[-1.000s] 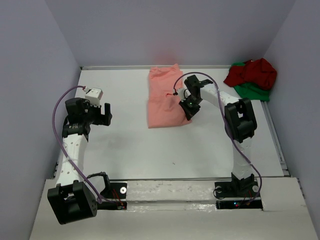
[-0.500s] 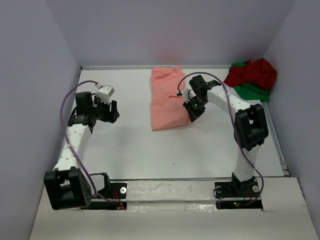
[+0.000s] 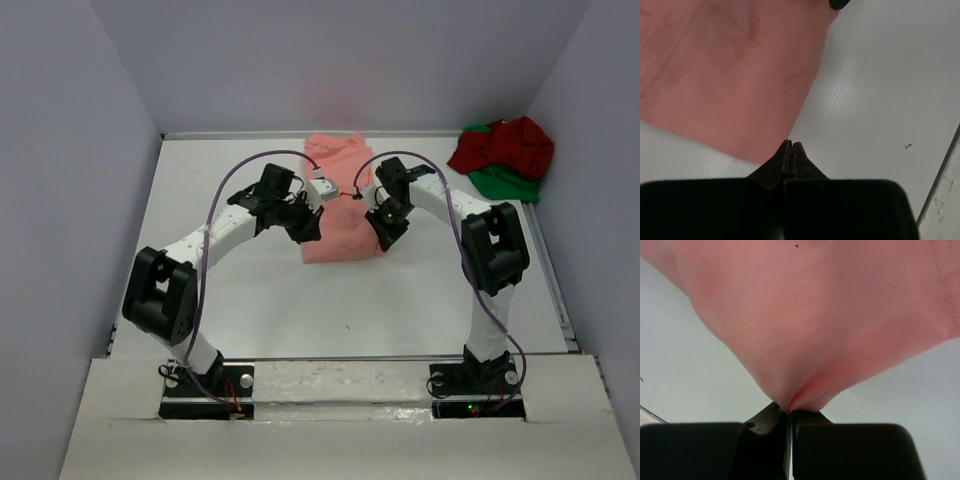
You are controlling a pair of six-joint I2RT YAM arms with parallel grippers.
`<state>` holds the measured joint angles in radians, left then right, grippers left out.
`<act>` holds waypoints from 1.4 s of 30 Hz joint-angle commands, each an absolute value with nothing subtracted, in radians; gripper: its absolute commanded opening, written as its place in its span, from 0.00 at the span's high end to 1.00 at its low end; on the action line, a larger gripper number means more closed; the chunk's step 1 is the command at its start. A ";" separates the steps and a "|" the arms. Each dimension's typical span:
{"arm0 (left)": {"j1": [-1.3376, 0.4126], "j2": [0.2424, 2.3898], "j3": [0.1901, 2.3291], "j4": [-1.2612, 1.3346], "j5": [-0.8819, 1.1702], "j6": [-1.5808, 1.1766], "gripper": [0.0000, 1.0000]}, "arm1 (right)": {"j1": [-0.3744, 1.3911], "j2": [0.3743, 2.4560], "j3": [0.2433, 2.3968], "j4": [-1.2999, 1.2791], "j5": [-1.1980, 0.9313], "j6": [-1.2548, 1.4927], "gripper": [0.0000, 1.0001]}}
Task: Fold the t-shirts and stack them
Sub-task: Fold the folded rectangular tshirt in 1/3 of the way
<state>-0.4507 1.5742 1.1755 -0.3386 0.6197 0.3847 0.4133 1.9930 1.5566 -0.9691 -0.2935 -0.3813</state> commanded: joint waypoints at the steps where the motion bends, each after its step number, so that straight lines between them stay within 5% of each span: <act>1: -0.527 1.678 1.259 -0.230 0.589 0.344 1.00 | 0.417 1.996 1.568 -0.992 -0.296 -0.383 1.00; 18: -0.598 1.847 1.223 0.146 0.314 0.135 1.00 | 0.417 1.996 1.560 -0.997 -0.264 -0.385 1.00; 42: -0.601 1.973 1.195 0.084 0.262 0.052 1.00 | 0.417 1.991 1.560 -1.023 -0.261 -0.382 1.00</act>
